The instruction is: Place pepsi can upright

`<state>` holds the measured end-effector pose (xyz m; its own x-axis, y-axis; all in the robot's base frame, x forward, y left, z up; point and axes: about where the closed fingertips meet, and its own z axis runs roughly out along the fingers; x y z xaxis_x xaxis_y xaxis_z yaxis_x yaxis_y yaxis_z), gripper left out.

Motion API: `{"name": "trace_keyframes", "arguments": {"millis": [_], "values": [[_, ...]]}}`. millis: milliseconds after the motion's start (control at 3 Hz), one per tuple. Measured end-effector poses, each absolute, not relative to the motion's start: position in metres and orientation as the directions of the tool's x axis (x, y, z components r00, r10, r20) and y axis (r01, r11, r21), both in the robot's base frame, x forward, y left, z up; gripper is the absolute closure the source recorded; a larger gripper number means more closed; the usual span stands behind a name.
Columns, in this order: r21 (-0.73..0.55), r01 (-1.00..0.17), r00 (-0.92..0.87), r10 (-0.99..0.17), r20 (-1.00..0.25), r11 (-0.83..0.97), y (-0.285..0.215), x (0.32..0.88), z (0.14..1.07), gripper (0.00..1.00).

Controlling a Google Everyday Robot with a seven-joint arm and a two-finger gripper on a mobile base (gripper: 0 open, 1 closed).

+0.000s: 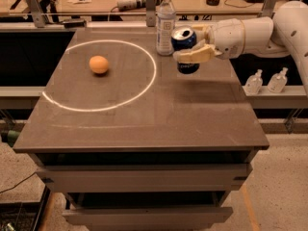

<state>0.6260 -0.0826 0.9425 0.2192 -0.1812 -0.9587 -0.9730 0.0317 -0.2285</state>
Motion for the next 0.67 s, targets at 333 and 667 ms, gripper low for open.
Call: {"name": "trace_keyframes", "arguments": {"millis": [333, 667], "values": [[-0.229, -0.97, 0.217, -0.119, -0.969, 0.088, -0.0825, 0.6232, 0.9393, 1.0], [-0.206, -0.971, 0.198, -0.073, -0.978, 0.124, -0.082, 0.6189, 0.9306, 1.0]]}}
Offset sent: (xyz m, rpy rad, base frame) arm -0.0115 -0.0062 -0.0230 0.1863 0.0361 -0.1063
